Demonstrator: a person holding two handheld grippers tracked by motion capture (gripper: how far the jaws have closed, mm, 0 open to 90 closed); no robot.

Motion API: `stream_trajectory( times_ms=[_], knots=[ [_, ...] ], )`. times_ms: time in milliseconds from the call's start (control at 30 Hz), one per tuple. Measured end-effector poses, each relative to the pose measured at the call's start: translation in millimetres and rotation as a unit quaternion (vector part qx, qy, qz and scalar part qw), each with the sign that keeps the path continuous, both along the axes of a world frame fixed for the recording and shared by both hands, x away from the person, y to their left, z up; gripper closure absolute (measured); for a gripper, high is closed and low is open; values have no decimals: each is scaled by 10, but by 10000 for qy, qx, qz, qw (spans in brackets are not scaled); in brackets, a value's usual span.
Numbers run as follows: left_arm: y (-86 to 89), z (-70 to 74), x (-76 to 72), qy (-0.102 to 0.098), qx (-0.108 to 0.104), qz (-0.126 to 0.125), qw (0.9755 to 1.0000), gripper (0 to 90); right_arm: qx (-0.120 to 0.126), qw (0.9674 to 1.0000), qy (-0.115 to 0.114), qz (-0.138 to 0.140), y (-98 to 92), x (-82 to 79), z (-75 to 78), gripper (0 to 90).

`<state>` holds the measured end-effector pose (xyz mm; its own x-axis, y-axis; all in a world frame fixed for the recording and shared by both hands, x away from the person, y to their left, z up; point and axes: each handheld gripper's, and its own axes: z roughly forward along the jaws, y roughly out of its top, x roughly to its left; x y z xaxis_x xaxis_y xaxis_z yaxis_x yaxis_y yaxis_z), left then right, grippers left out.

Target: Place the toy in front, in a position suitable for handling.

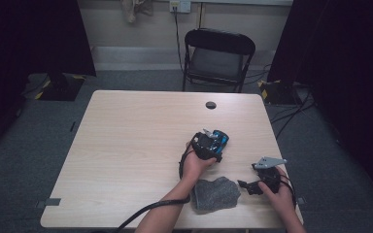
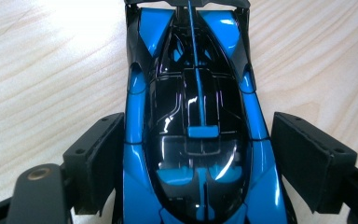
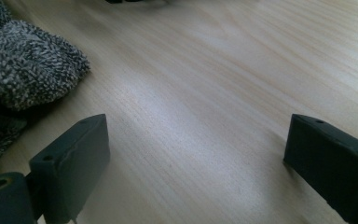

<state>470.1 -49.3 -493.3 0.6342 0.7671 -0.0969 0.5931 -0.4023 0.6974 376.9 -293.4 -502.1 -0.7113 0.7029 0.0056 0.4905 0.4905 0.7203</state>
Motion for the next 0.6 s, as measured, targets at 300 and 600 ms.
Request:
stream_trajectory(
  times_ms=[300,600],
  knots=[
    [-48,12,15,-61,211,52,9997,236,-1,10000,-1,-2,0,-1,0,61],
    [-26,79,8,-67,364,-62,9993,244,-3,10000,4,0,-1,-3,1,61]
  ],
)
